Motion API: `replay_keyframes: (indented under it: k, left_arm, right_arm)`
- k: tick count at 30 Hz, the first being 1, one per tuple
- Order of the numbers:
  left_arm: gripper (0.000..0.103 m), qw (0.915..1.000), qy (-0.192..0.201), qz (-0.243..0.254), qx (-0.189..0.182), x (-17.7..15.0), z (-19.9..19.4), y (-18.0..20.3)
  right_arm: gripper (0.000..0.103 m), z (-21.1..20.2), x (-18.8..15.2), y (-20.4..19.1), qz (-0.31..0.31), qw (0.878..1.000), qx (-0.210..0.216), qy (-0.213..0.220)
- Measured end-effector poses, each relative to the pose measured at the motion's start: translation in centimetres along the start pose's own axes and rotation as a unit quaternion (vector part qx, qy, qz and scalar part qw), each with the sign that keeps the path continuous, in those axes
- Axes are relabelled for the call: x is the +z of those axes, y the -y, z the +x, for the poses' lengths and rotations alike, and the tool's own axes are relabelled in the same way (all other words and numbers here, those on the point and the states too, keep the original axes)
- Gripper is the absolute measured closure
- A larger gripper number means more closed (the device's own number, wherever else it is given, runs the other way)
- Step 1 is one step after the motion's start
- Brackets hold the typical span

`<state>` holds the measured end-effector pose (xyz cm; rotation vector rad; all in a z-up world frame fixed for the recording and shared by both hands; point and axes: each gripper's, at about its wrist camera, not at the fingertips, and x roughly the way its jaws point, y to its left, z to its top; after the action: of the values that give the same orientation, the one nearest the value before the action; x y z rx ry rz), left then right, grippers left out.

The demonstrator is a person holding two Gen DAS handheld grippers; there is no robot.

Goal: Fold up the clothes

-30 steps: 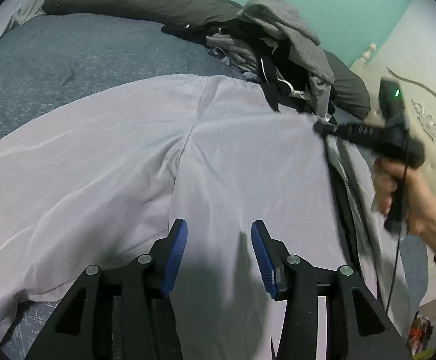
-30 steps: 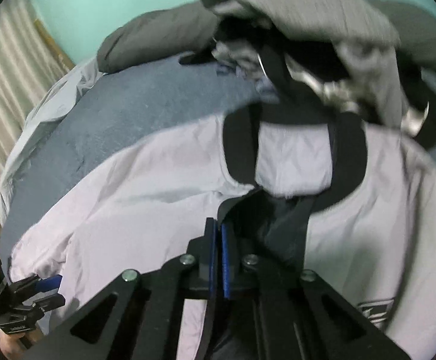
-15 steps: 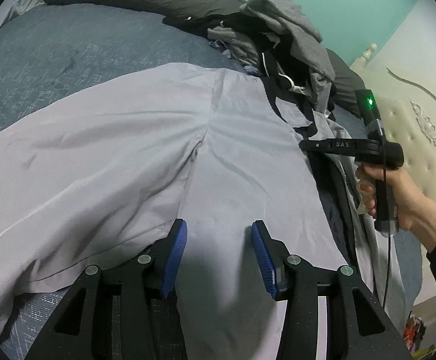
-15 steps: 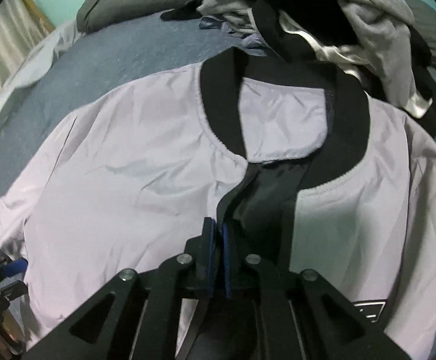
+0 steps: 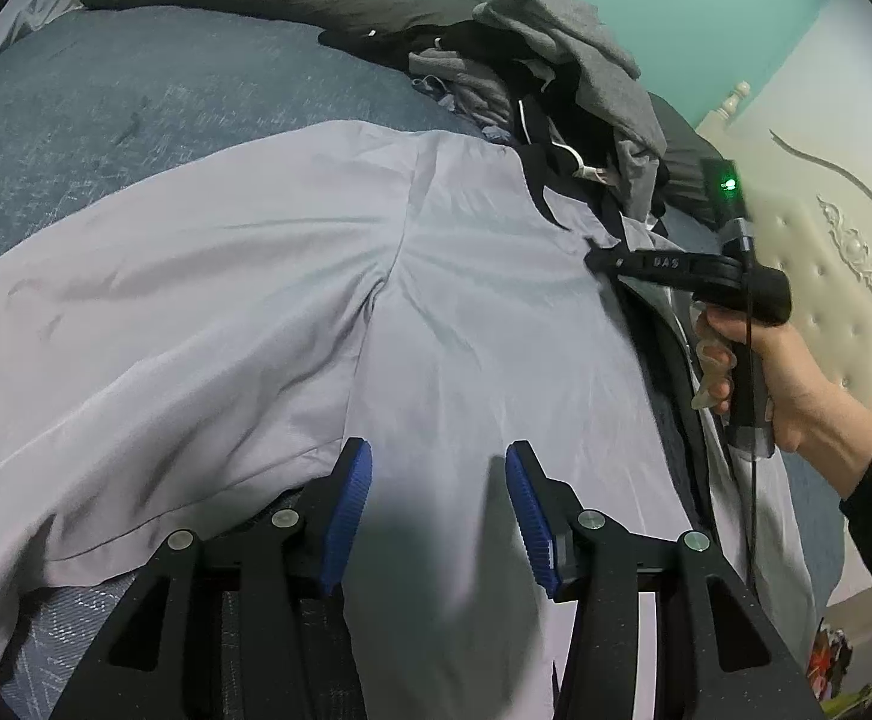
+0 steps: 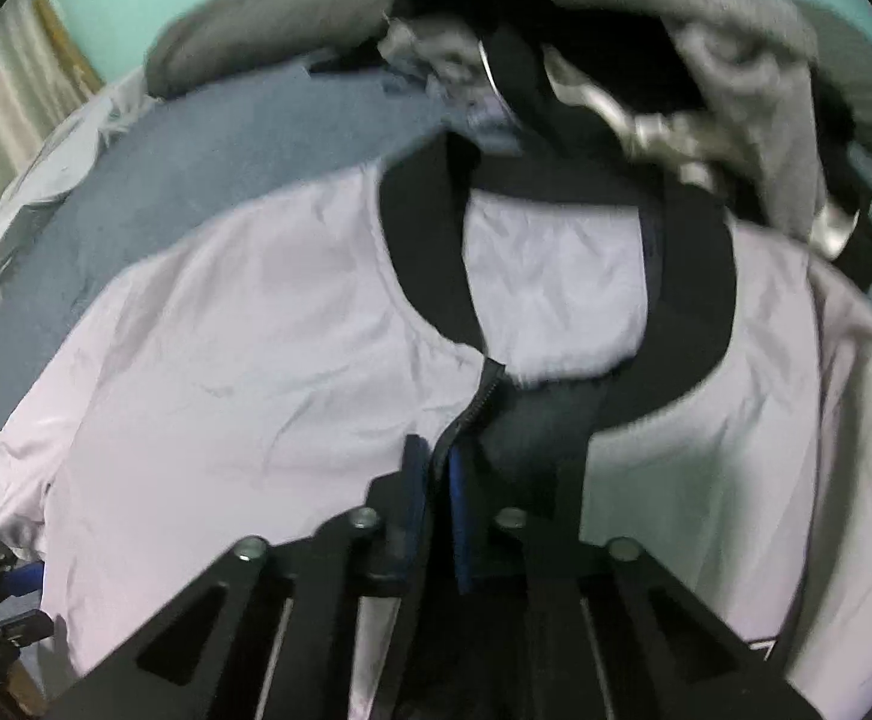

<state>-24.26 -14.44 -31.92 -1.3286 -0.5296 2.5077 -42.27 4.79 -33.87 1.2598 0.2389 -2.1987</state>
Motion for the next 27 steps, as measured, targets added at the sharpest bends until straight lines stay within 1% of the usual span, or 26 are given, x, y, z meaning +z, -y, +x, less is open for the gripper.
replay_keyframes:
  k: [1, 3, 4, 7, 8, 9, 11, 13, 14, 15, 17, 19, 20, 21, 23, 25, 27]
  left_arm:
    - [0.052, 1.0000, 0.000, -0.001, 0.000, 0.0, 0.0, 0.0]
    - [0.052, 1.0000, 0.001, -0.001, 0.000, 0.1, 0.0, 0.0]
    - [0.052, 1.0000, 0.000, -0.001, 0.001, 0.1, 0.1, 0.0]
    - [0.052, 1.0000, 0.000, 0.001, 0.001, 0.0, 0.1, 0.2]
    - [0.052, 1.0000, 0.000, 0.001, 0.000, 0.0, 0.1, 0.2]
    - [0.052, 1.0000, -0.001, 0.001, 0.000, 0.0, 0.1, 0.2]
    - [0.052, 1.0000, -0.001, 0.002, -0.001, 0.0, 0.2, 0.2]
    - [0.052, 1.0000, -0.003, 0.001, -0.002, 0.0, 0.4, 0.2]
    - [0.052, 1.0000, -0.003, 0.000, -0.003, 0.0, 0.4, 0.3]
    - [0.052, 1.0000, -0.004, 0.001, -0.002, 0.0, 0.5, 0.3]
    - [0.051, 1.0000, -0.005, 0.003, -0.001, -0.1, 0.6, 0.4]
    - [0.051, 1.0000, -0.006, 0.005, -0.001, -0.2, 0.6, 0.6]
    - [0.050, 1.0000, -0.006, 0.006, 0.000, -0.2, 0.6, 0.7]
    - [0.050, 1.0000, -0.006, 0.007, 0.000, -0.2, 0.6, 0.7]
    - [0.049, 1.0000, -0.006, 0.007, 0.000, -0.2, 0.6, 0.8]
    - [0.049, 1.0000, -0.006, 0.007, -0.001, -0.2, 0.5, 0.7]
    - [0.049, 1.0000, -0.006, 0.006, -0.001, -0.3, 0.5, 0.6]
  right_arm:
    - [0.098, -0.3, 0.0, -0.3, -0.007, 1.000, -0.004, 0.011]
    - [0.098, -1.0, 0.0, -1.1, -0.039, 0.998, -0.028, 0.031]
    - [0.098, -0.9, 0.1, -1.3, -0.047, 0.998, -0.033, 0.031]
    - [0.097, 0.0, 0.4, -0.4, -0.032, 0.999, -0.029, -0.005]
    - [0.093, 0.3, 0.5, 0.1, -0.025, 0.999, -0.028, -0.014]
    - [0.084, 0.0, 0.7, 0.4, -0.020, 0.999, -0.033, -0.014]
    - [0.082, -1.3, 0.5, 1.5, -0.009, 0.999, -0.050, 0.007]
    - [0.077, -2.8, 0.3, 3.4, 0.013, 0.998, -0.052, 0.018]
    - [0.072, -3.4, 0.1, 4.3, 0.021, 0.998, -0.054, 0.019]
    - [0.069, -3.7, -0.2, 5.0, 0.020, 0.998, -0.057, 0.008]
    - [0.068, -3.8, -0.5, 5.7, 0.011, 0.998, -0.055, -0.010]
    - [0.068, -3.5, -1.3, 5.6, -0.008, 0.999, -0.042, -0.032]
    - [0.064, -3.2, -1.8, 5.3, -0.019, 0.998, -0.036, -0.042]
    - [0.060, -3.1, -2.2, 4.9, -0.032, 0.997, -0.039, -0.053]
    - [0.060, -2.7, -3.2, 3.8, -0.058, 0.994, -0.048, -0.075]
    - [0.060, -1.6, -4.0, 3.3, -0.083, 0.989, -0.070, -0.095]
    - [0.063, -1.4, -4.4, 3.3, -0.088, 0.989, -0.073, -0.092]
